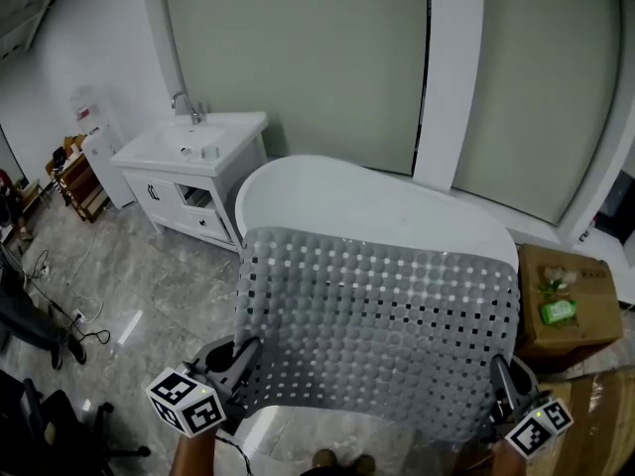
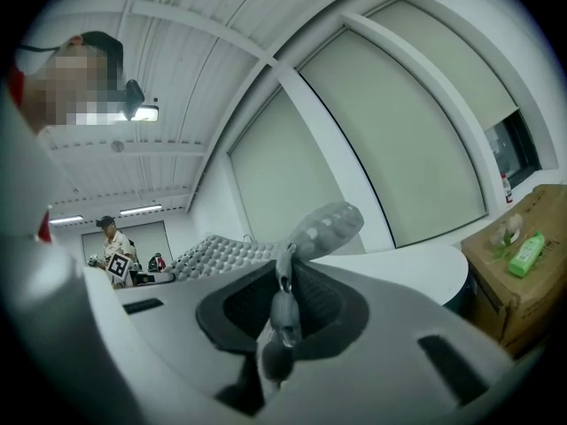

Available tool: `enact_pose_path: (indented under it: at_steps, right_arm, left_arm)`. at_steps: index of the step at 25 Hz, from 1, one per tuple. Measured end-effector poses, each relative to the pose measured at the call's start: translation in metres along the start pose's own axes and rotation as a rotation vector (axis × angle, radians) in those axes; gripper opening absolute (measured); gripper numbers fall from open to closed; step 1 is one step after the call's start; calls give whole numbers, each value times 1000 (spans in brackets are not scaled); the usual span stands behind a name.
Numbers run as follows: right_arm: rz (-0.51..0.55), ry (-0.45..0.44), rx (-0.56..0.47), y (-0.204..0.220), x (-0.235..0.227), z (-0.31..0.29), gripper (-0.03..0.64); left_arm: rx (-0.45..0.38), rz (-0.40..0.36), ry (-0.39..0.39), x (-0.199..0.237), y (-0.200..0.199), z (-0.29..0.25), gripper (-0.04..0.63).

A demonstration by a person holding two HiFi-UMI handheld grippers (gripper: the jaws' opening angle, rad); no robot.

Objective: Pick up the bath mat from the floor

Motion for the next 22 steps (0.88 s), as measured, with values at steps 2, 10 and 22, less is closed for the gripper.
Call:
enact_pose_path:
  at_steps: [2,10,22]
  right_arm:
    - [4,-4,-16,-5,4,9,46]
    - [14,6,-36,-13,9,45,44]
    - [33,27,-44,-14,13,62,44]
  left_arm:
    - [-16,4,8,-3,-1,7,46]
    - [-26,0,30,-25,-6,24,46]
    - [-5,-14,34,-35,-11,34,46]
Point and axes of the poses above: the fingertips, and each gripper's own axes: z backward along the fingers, x to its left, y out of its underside, the point moved 4 cm from there along z, backward along the fingers, and after that the axes turned 6 degrees about x, right-handed, at the moved point
